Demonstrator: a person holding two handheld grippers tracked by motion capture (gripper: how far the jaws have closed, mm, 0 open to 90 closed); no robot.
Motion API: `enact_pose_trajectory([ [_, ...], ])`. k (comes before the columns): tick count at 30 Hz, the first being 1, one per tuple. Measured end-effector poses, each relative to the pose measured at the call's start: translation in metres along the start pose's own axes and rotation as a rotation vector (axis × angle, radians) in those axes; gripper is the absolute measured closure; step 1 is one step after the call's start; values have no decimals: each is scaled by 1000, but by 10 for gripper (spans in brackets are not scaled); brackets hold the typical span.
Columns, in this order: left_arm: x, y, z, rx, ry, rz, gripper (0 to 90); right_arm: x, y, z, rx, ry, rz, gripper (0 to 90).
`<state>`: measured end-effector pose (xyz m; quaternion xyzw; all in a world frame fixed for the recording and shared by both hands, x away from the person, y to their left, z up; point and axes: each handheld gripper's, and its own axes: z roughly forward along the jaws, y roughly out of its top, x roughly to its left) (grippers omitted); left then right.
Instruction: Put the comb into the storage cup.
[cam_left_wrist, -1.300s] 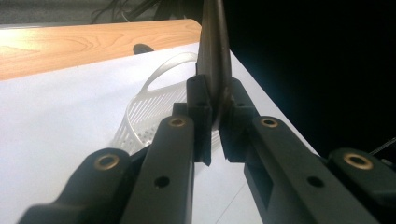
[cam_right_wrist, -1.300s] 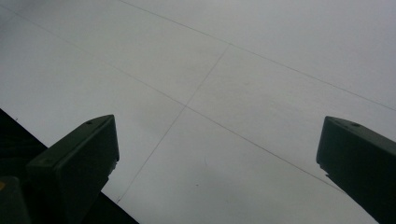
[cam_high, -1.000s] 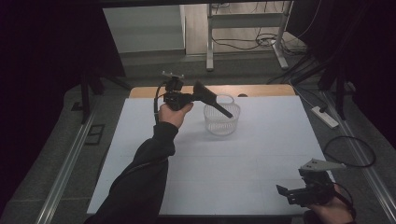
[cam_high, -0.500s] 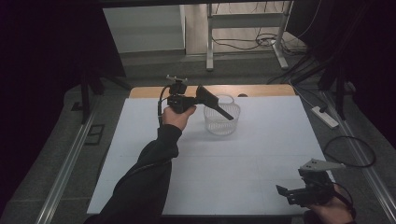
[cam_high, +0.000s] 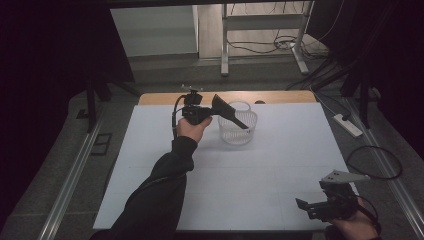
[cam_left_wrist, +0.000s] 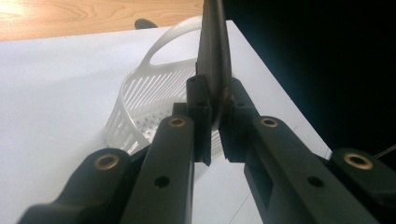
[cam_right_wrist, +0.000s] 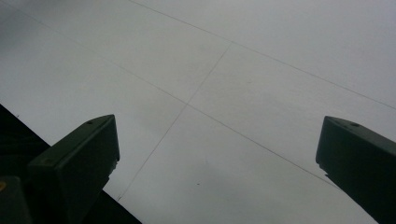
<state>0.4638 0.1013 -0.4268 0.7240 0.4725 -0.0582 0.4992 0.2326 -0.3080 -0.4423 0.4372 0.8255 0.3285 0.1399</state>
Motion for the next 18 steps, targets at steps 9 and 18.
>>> enact_pose_trajectory([
  [9, 4, -5, 7, 2, -3, -19, 829, 0, 0, 0, 0, 1, 1, 0],
  [18, 8, -9, 8, -3, 2, -29, 829, 0, 0, 0, -2, 4, 2, 0],
])
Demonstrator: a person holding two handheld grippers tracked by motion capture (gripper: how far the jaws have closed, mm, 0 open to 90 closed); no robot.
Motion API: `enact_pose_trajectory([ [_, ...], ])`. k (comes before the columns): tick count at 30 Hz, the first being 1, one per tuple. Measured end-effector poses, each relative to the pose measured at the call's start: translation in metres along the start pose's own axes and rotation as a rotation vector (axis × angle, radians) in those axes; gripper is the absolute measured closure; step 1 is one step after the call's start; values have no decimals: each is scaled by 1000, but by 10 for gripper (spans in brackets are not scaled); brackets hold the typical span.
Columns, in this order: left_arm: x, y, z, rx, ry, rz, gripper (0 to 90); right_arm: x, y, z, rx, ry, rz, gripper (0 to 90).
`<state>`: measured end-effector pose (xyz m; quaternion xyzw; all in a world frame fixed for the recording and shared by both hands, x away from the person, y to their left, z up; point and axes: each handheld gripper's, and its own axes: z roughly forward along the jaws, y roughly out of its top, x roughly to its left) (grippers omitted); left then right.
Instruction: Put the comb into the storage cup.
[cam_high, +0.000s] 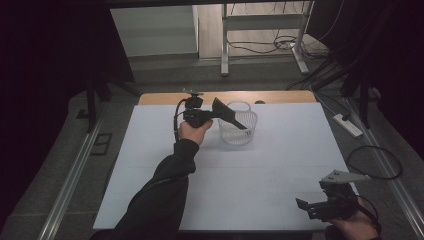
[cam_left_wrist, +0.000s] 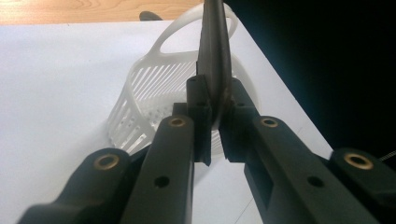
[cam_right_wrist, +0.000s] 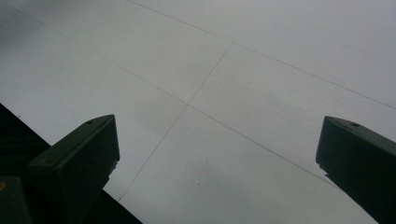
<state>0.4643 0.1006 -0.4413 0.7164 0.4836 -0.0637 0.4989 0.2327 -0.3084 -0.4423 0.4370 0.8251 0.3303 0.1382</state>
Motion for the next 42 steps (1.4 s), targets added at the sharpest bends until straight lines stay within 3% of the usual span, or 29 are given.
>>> enact_pose_trajectory([
  [21, 17, -14, 2, -6, 27, -44, 806, 0, 0, 0, 4, -1, -3, 0],
  [30, 19, -15, 2, 6, 77, -19, 744, 0, 0, 0, 5, -2, -3, 0],
  [42, 20, -17, 0, -1, 105, 0, 644, 1, 0, 1, 5, -2, -7, 0],
])
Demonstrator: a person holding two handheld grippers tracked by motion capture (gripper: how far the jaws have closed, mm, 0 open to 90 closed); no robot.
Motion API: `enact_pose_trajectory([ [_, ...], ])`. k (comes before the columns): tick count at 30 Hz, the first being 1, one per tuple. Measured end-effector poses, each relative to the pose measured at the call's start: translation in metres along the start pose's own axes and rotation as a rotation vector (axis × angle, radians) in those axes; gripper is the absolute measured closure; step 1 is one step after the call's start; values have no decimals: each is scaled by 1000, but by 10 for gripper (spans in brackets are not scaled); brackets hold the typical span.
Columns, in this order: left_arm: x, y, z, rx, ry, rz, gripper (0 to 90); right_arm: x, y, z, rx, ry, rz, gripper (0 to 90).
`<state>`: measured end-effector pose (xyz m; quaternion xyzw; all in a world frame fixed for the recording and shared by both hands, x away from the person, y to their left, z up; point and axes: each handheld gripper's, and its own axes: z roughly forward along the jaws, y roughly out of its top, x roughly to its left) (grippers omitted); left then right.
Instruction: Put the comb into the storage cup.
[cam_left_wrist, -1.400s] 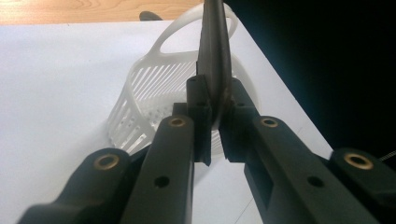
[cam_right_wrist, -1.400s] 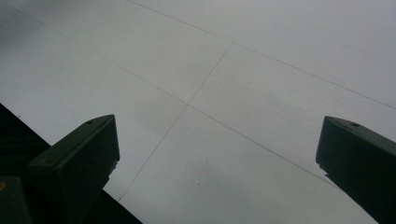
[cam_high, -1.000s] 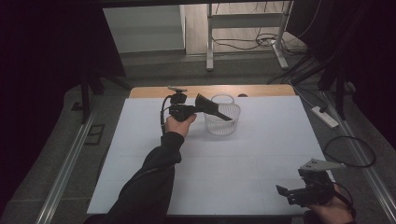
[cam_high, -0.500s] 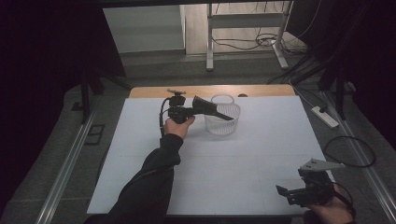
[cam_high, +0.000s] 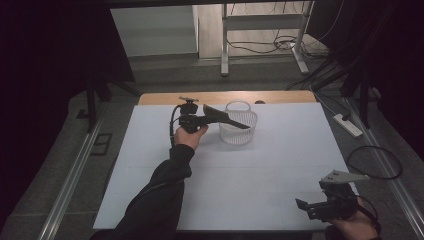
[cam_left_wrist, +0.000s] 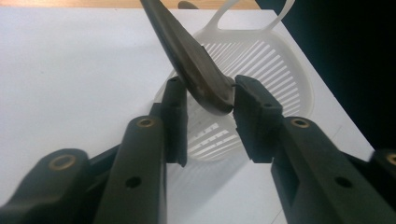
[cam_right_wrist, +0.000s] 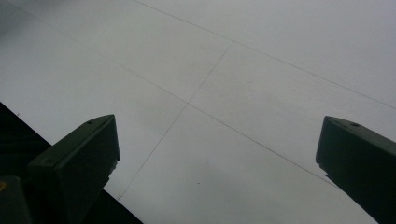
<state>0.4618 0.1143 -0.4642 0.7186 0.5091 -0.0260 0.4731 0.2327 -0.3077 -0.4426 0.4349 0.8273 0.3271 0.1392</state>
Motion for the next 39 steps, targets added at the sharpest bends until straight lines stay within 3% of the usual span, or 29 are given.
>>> enact_pose_trajectory([
  [14, -2, 1, -3, -16, 40, 73, 553, 0, 0, 0, 3, 0, -3, 1],
  [19, -4, 3, -5, -26, 68, 101, 476, 0, 0, 0, 3, 0, -2, 1],
  [25, -7, 5, -5, -23, 109, 165, 369, 0, 0, 0, 0, 1, 3, 1],
  [39, -10, 15, -8, -16, 157, 227, 119, 0, 0, 0, 3, 0, -3, 1],
])
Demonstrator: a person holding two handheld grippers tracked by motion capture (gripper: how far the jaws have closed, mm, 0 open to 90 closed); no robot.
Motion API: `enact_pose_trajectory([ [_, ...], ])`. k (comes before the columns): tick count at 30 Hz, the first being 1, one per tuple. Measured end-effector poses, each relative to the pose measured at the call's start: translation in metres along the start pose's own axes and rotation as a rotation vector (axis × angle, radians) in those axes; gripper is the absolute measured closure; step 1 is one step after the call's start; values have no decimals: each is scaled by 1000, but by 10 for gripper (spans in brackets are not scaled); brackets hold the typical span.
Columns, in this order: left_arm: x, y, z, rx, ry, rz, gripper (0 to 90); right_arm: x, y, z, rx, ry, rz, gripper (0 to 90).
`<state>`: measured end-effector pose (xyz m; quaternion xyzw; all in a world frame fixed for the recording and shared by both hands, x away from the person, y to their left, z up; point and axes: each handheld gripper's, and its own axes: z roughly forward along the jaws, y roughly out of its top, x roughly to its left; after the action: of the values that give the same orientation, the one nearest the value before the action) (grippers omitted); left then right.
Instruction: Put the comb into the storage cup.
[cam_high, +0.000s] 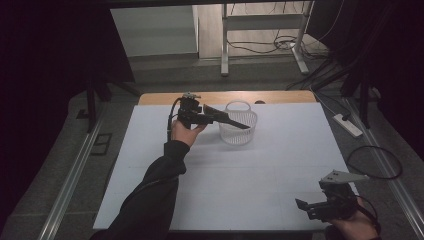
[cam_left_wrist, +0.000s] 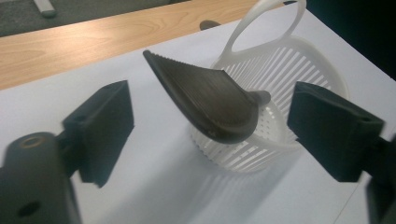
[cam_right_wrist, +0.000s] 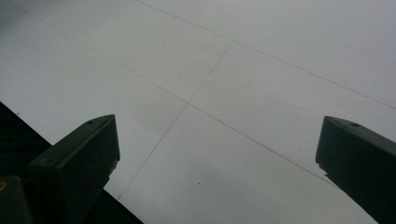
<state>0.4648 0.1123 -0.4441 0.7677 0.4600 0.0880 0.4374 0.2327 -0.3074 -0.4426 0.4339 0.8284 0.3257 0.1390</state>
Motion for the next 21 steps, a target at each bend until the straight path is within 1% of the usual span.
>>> enact_pose_trajectory([
  [2, 0, 2, -1, 14, 9, 13, 85, 0, 0, 0, 1, 0, -1, 1],
  [4, -1, 4, -1, 29, 30, 36, 58, 0, 0, 0, 1, 1, -1, 1],
  [5, -1, 4, -2, 31, 43, 45, 44, 0, 0, 0, 0, 0, 0, 1],
  [6, -1, 4, -3, 31, 45, 50, 31, 0, 0, 0, 0, 1, 0, 1],
  [8, 0, 5, -5, 28, 36, 58, 16, 0, 0, 0, -1, 1, 0, 1],
  [13, 2, 3, -11, 26, 37, 90, 0, 0, 0, 0, 0, 1, 0, 1],
  [15, 3, 2, -13, 20, 27, 93, 3, 0, 0, 0, 2, 0, -1, 1],
  [18, 5, 2, -15, 25, 15, 89, 0, 0, 0, 0, 2, -1, -1, 1],
  [19, 5, 1, -15, 25, 15, 85, 0, 0, 0, 0, 2, -1, -1, 1],
  [21, 6, 1, -17, 20, 15, 91, 0, 0, 0, 0, 2, -1, -1, 1],
])
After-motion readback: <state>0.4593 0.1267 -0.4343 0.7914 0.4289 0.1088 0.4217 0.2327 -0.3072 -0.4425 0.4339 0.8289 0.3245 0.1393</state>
